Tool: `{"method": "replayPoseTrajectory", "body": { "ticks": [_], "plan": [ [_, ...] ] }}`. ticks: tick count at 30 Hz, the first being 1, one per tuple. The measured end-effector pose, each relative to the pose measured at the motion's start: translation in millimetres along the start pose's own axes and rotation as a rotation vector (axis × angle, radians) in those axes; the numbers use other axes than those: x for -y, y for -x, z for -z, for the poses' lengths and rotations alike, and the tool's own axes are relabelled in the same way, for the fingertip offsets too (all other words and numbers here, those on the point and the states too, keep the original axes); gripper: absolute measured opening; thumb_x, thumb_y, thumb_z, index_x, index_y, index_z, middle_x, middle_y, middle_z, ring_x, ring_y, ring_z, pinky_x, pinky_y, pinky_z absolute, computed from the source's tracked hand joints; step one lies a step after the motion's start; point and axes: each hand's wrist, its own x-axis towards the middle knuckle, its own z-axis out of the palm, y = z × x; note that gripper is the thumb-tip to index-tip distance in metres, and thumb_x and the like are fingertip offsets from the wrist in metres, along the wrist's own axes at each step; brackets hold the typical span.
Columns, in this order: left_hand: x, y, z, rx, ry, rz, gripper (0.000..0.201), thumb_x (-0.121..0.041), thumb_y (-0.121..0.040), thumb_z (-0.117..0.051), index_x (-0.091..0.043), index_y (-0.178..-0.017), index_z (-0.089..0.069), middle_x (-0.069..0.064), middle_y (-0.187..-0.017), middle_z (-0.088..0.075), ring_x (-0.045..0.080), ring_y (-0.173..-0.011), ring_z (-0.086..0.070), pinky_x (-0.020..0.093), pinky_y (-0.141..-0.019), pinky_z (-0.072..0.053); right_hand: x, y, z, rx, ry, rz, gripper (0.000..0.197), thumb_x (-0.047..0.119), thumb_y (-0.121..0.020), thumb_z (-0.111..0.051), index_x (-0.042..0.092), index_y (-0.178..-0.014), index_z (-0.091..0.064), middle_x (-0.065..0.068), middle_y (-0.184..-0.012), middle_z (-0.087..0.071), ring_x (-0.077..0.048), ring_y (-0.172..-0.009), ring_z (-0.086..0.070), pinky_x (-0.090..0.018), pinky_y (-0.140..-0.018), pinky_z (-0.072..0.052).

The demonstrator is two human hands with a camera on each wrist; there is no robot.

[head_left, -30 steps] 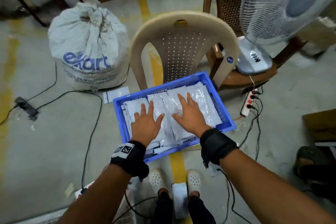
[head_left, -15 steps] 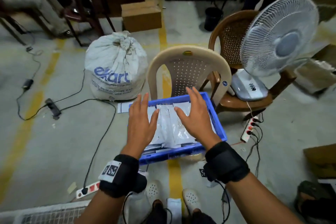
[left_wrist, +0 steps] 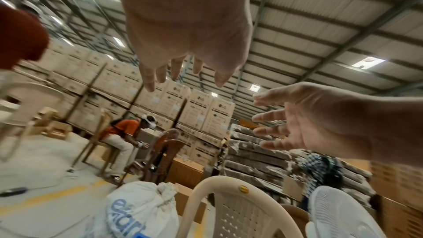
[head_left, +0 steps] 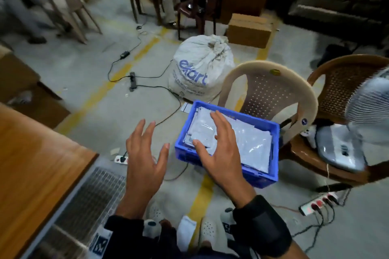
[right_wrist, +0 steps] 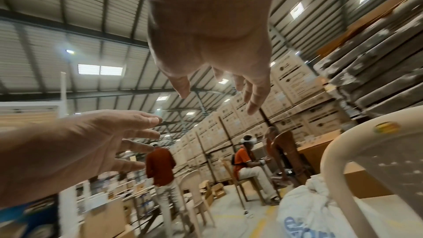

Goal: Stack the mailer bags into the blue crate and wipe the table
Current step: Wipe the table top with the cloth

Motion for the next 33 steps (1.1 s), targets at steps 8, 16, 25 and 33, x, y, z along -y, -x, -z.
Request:
{"method": "replayPoseTrajectory", "body": {
  "ticks": [8, 16, 25, 33],
  "plan": [
    [39.5, 101.0, 99.5, -0.238, -0.152, 0.314, 0.055, -0.034, -0.089, -0.056, -0.011, -0.139, -0.05, 0.013, -0.15, -0.038, 0.028, -0.137, -0.034, 0.041, -0.11, -0.026, 67.8, 37.0, -54.1, 0.287, -0.153, 0.193, 0.068, 0.034, -0.09, -0.066, 0.02, -0.148, -0.035, -0.001, -0.153, -0.035, -0.017, -0.141, -0.035, -0.05, -0.103, -0.044],
    [84.5, 186.6, 202.5, -0.421, -0.29, 0.526, 0.059, -0.044, -0.089, -0.047, -0.015, -0.14, -0.05, 0.01, -0.153, -0.035, 0.034, -0.14, -0.033, 0.037, -0.112, -0.019, 163.2, 85.8, -142.3, 0.534, -0.243, 0.375, 0.065, 0.039, -0.091, -0.063, 0.023, -0.148, -0.036, 0.003, -0.152, -0.036, -0.015, -0.139, -0.037, -0.048, -0.098, -0.048],
    [130.0, 341.4, 333.9, -0.66, -0.409, 0.757, 0.057, -0.047, -0.089, -0.045, -0.015, -0.137, -0.052, 0.01, -0.154, -0.033, 0.032, -0.14, -0.031, 0.045, -0.101, -0.031, 285.2, 208.9, -253.7, 0.848, -0.348, 0.589, 0.061, 0.048, -0.093, -0.056, 0.022, -0.146, -0.041, 0.006, -0.153, -0.033, -0.013, -0.14, -0.035, -0.049, -0.099, -0.047],
    [130.2, 507.8, 413.0, -0.903, -0.547, 1.06, 0.047, -0.04, -0.096, -0.053, -0.025, -0.14, -0.048, 0.001, -0.158, -0.026, 0.028, -0.142, -0.024, 0.052, -0.1, -0.04, 384.5, 356.7, -338.3, 1.204, -0.474, 0.831, 0.062, 0.052, -0.094, -0.053, 0.023, -0.147, -0.039, 0.003, -0.155, -0.033, -0.013, -0.141, -0.033, -0.048, -0.1, -0.047]
  ]
}}
